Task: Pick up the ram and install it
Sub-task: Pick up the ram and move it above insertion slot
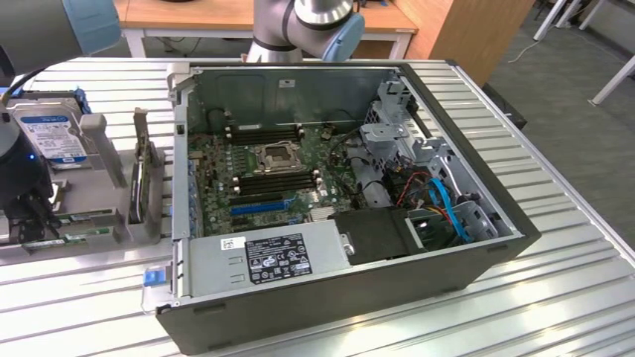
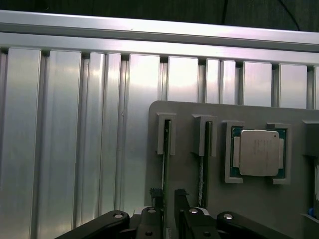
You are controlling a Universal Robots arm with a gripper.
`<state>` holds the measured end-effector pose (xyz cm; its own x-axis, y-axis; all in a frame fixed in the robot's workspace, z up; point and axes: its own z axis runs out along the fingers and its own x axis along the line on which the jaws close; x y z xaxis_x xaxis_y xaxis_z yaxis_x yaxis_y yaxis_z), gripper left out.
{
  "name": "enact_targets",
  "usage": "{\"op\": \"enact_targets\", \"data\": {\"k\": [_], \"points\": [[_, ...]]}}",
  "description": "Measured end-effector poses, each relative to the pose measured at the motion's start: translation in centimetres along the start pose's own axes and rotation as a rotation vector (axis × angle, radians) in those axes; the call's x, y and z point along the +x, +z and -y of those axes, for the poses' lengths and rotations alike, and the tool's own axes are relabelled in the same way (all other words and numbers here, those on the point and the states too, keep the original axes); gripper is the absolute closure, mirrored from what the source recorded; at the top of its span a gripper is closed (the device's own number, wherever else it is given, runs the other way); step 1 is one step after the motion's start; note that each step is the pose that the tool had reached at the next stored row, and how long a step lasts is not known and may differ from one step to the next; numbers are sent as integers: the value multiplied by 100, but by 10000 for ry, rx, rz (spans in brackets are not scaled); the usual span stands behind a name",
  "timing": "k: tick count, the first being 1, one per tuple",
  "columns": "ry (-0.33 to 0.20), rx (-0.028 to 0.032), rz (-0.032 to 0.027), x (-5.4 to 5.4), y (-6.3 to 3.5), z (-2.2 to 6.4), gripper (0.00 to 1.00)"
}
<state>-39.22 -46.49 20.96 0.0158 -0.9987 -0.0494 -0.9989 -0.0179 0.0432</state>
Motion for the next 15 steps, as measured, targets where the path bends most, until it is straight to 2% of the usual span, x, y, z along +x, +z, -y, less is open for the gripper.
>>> {"op": "enact_targets", "data": {"k": [15], "points": [[-2, 1, 21, 3, 0, 127, 76]]}}
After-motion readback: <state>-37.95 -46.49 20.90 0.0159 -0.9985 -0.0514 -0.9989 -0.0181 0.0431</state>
